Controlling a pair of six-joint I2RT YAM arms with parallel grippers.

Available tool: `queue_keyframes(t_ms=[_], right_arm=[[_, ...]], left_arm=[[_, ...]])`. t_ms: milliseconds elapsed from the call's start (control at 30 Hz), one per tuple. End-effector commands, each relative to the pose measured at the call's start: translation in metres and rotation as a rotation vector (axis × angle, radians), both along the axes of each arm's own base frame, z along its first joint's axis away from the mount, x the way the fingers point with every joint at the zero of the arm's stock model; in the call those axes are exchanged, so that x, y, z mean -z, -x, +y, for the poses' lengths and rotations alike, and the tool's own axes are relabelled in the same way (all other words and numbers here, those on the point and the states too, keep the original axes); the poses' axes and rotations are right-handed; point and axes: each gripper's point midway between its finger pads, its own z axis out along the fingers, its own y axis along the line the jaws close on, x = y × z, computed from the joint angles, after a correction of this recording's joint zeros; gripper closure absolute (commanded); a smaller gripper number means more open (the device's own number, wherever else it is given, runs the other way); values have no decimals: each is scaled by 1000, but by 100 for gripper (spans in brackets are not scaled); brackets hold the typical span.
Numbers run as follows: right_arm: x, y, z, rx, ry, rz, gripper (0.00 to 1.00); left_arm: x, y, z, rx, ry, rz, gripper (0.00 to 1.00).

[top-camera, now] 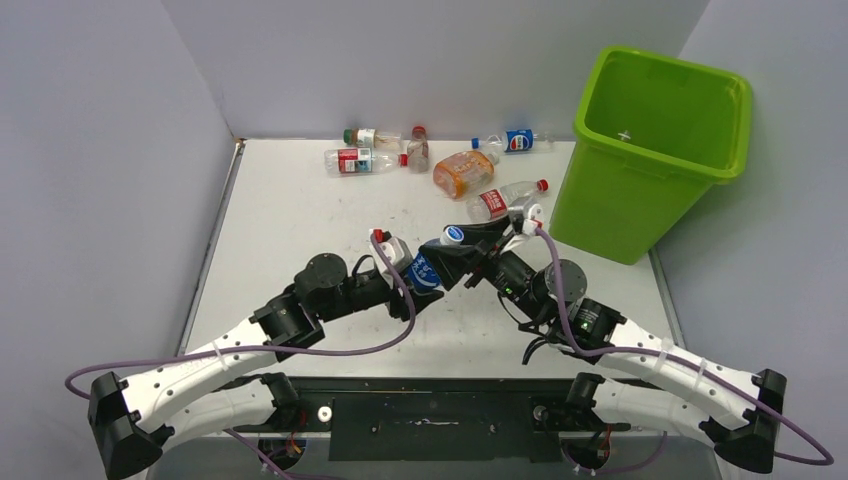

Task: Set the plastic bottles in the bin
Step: Place the plastic bottle in the trash bin.

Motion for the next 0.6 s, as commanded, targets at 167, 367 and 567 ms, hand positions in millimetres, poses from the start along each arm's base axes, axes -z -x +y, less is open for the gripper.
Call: queue_keyframes(t_ms=[167, 367, 567], right_arm=[[-35, 4, 0, 10, -55, -43, 95], [-116, -21, -61, 330, 26, -224, 95], [-193, -46, -199, 1065, -108, -331, 95]], left_arm=[[-49, 2, 8, -32, 140, -71, 10], [-70, -1, 29, -102, 171, -189, 4], [-62, -12, 45, -202, 193, -227, 4]])
